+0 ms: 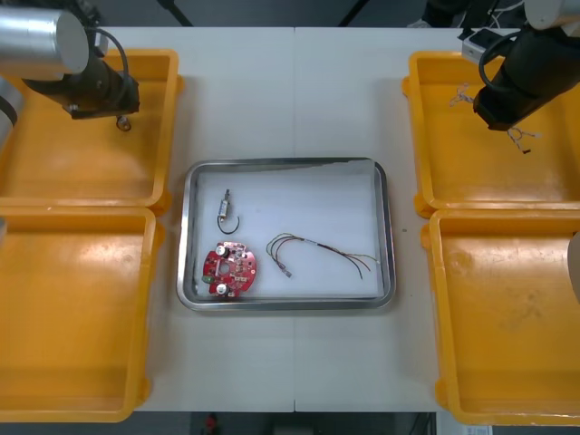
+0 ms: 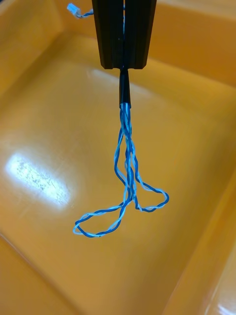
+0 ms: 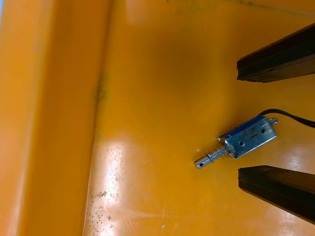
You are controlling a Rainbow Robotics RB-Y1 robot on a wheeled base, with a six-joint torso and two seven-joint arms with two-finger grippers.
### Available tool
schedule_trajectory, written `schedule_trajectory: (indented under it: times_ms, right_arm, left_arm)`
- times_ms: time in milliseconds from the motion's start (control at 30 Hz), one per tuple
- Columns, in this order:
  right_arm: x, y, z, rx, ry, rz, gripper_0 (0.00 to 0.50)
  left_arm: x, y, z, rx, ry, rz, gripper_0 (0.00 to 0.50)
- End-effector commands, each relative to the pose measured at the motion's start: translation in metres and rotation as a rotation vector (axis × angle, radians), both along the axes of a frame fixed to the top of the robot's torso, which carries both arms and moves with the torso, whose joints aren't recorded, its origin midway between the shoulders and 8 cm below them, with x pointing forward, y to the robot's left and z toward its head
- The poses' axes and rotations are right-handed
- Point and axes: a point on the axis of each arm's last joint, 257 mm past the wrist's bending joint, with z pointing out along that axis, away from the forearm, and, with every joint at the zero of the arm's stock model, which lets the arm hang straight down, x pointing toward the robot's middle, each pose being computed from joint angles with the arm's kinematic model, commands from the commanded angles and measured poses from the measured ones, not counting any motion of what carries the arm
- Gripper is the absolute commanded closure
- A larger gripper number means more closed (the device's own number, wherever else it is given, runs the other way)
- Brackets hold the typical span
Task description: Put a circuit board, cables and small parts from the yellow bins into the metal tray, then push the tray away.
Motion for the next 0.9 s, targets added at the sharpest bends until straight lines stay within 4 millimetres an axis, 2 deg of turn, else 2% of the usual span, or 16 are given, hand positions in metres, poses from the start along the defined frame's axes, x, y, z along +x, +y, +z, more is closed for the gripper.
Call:
schedule_trajectory:
  times_ms: [33,167,333,433,600,900]
  right_arm:
    - [-0.013,-0.006,0.049,0.004,-0.056,0.001,0.500]
    - [-0.015,0.012,0.063,0.031,-0.087,0.068,0.500]
    - [-0.019,0.054,0.089,0.068,-0.161,0.205,0.500]
    - [-0.027,0.079,0.095,0.076,-0.184,0.289,0.500]
    - [-0.045,0.112,0.088,0.054,-0.200,0.401,0.500]
    - [-0.084,0.190,0.066,-0.028,-0.178,0.658,0.500]
  left_arm:
    - [0.015,-0.026,0.018,0.042,-0.047,-0.075,0.000]
    - [0.013,-0.028,0.006,0.038,-0.038,-0.078,0.000]
    - [0.015,-0.029,-0.007,0.062,-0.055,-0.092,0.000]
    - [0.014,-0.028,-0.011,0.068,-0.051,-0.095,0.000]
    - [0.014,-0.023,-0.018,0.075,-0.057,-0.096,0.000]
    - [0.010,-0.006,-0.031,0.092,-0.056,-0.089,0.004]
